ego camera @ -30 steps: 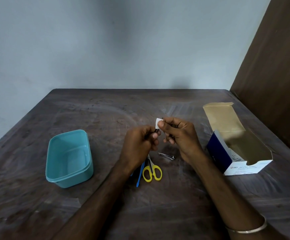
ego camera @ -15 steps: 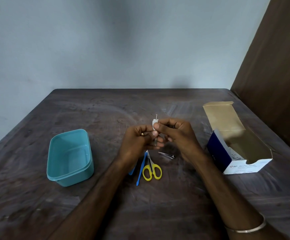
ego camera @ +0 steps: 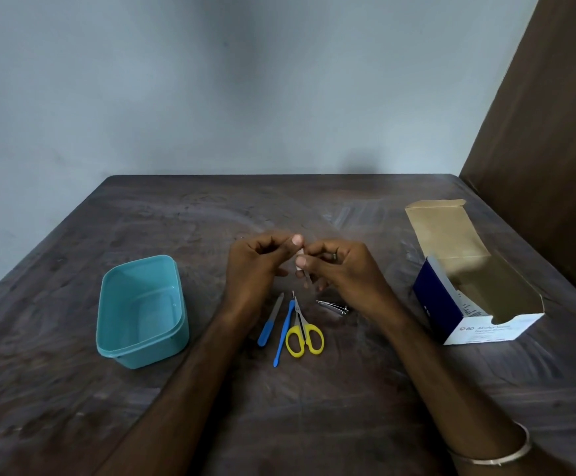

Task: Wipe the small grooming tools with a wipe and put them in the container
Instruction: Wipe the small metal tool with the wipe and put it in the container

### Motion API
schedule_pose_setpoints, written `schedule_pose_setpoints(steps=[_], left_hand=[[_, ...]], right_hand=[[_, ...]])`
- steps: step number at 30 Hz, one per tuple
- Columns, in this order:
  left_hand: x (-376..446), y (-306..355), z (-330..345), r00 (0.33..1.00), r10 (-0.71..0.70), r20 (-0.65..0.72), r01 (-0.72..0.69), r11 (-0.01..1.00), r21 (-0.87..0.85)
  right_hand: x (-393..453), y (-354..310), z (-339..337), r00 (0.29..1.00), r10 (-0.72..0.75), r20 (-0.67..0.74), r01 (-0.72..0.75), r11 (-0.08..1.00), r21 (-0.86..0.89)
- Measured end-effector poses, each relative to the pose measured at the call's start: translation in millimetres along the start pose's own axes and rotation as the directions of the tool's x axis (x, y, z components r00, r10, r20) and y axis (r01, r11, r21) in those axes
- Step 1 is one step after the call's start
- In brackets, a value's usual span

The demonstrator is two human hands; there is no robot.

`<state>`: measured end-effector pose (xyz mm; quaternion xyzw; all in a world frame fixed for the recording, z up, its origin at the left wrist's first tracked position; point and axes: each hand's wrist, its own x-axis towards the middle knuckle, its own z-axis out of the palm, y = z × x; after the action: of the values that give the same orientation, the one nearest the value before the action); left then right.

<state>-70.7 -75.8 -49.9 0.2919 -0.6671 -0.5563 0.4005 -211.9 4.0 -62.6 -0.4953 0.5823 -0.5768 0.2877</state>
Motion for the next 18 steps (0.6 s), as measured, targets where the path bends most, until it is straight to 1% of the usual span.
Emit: schedule_pose_setpoints(steps=[5,8,14,18], left_hand=[[0.9,-2.7,3.2,0.997,0.023,-0.078,-0.021,0.999,0.028],[0.5,-3.0,4.8,0.991,0.055,-0.118,-0.050,0.998,0.041],[2.8,-2.2,3.0,0.978,0.065,-0.197,-0.066,0.998,-0.001],[3.0,0.5,0.3,0.965,0.044,-0.259,-0.064,0.996,-0.067]], right_hand=[[-0.3,-0.4,0.2,1.000,0.003,0.005,-0.004,0.997,0.075],[-0.7,-1.6,0.3,1.000,0.024,0.004,-0.024,0.996,0.081],[-1.8,-3.2,0.5,0.996,0.087,0.034,-0.087,0.996,0.007],[-2.1,-3.0,-1.1,0.995,0.096,0.038,-0.094,0.993,-0.067]])
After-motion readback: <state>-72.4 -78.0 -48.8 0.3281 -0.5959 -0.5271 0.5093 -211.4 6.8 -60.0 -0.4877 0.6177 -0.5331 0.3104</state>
